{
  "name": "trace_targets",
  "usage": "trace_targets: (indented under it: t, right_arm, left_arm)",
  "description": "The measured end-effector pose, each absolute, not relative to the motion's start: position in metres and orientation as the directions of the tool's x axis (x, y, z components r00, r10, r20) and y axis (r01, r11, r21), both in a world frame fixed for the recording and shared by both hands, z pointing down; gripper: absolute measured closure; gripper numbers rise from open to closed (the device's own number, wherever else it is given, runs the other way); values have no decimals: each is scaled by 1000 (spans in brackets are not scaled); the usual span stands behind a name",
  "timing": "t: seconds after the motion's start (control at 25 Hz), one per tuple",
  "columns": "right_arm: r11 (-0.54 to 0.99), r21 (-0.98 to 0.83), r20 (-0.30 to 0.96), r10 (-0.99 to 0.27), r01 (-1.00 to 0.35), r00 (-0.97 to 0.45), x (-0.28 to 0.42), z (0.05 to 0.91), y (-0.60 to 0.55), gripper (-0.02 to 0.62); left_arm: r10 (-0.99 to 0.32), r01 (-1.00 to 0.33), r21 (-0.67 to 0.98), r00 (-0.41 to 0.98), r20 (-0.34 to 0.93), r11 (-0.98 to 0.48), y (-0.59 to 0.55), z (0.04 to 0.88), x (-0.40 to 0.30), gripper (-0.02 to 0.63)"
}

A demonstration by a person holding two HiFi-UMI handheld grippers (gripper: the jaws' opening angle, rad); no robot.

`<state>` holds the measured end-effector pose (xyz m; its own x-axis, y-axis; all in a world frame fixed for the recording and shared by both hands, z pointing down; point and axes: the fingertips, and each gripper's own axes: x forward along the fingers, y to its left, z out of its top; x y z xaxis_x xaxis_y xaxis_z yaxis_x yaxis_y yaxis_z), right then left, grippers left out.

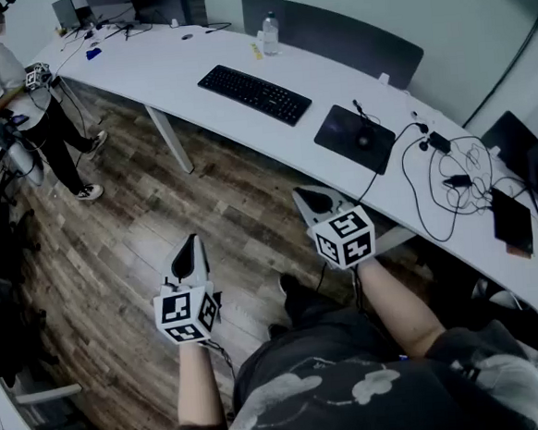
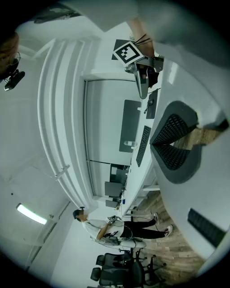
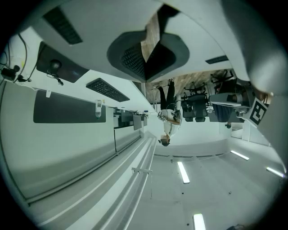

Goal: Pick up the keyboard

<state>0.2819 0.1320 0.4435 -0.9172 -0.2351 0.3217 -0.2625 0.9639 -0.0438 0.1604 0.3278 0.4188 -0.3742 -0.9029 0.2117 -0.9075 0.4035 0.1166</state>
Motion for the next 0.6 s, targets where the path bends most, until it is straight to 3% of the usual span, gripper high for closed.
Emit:
trace_targets:
  t: [0.6]
  right_arm:
    - [966,-73,330,-211,-248,-920,295,455,153,595]
  left_arm:
    - [-896,-902,125,-378,233,413,353,433,182,604]
